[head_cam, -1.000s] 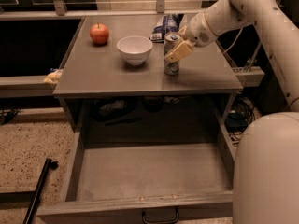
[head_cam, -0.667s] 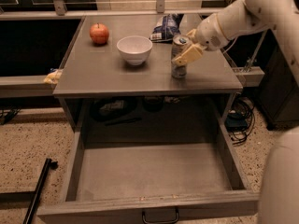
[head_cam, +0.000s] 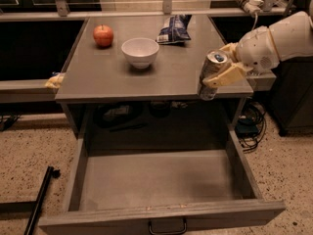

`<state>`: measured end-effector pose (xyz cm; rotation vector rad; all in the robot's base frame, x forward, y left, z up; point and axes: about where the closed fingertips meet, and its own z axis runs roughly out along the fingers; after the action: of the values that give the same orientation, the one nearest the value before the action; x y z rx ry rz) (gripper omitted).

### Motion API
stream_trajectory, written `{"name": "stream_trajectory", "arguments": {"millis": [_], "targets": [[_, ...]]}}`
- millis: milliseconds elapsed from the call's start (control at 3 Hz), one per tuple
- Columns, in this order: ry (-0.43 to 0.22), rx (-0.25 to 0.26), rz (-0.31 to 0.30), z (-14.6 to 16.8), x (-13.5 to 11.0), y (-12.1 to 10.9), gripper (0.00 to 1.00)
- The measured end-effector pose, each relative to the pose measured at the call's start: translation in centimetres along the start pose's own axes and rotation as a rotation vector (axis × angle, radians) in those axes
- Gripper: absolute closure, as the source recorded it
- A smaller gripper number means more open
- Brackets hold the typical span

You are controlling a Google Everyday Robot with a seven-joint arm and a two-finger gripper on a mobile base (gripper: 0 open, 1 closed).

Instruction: Place redbull can into top drawer

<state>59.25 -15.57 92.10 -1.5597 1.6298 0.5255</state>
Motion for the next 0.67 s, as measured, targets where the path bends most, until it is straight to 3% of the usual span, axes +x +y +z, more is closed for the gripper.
{"name": "stream_trajectory", "arguments": {"millis": [333, 667], "targets": [[-0.057, -0.120, 0.007, -1.6, -0.6, 3.6, 1.00], [-0.049, -0.206, 0.002, -1.7, -0.5, 5.7, 1.00]]}}
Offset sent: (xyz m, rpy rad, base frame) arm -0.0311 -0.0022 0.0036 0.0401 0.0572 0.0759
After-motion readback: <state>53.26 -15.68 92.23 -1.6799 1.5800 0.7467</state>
